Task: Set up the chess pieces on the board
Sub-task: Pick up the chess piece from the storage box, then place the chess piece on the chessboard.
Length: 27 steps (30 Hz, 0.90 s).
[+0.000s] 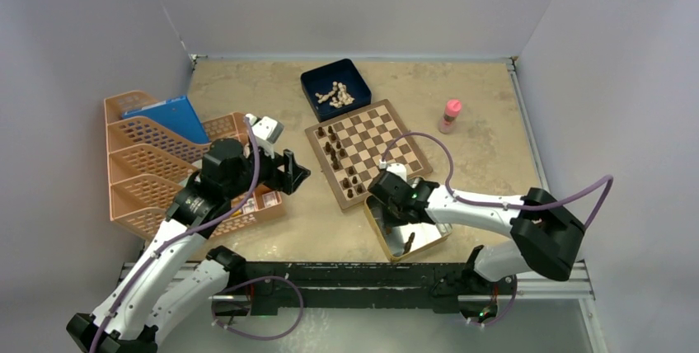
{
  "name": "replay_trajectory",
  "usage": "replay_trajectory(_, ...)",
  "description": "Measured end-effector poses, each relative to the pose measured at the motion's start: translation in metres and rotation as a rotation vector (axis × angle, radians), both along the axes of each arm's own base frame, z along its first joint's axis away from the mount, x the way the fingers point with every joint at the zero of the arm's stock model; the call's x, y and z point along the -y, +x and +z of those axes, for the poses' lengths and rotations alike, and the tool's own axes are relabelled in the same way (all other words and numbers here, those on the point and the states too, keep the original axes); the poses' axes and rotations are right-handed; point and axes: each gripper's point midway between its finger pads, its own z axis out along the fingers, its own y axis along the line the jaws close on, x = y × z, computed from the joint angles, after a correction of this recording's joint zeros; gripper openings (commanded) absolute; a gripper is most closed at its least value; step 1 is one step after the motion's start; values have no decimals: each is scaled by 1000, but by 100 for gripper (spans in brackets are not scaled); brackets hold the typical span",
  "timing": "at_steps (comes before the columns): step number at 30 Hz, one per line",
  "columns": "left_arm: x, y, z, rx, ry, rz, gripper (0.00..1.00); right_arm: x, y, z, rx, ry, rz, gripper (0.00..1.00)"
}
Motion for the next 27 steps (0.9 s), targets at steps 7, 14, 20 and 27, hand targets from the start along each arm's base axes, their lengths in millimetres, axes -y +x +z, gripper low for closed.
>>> replay_trajectory(7,0,-1,1,2,-3,-2,68,8,5,9,37,-7,-55,16)
replay_trajectory(14,8,-7,1,-58,-65,-10,66,1,15,47,107,78,-106,17)
replay_trajectory(20,25,-25,11,-130,-214,-73,64,-19,23,97,180,262,-123,16)
replay_trajectory(27,40,-40,17,-163,-280,-178,62,-42,18,132,190,437,-70,17)
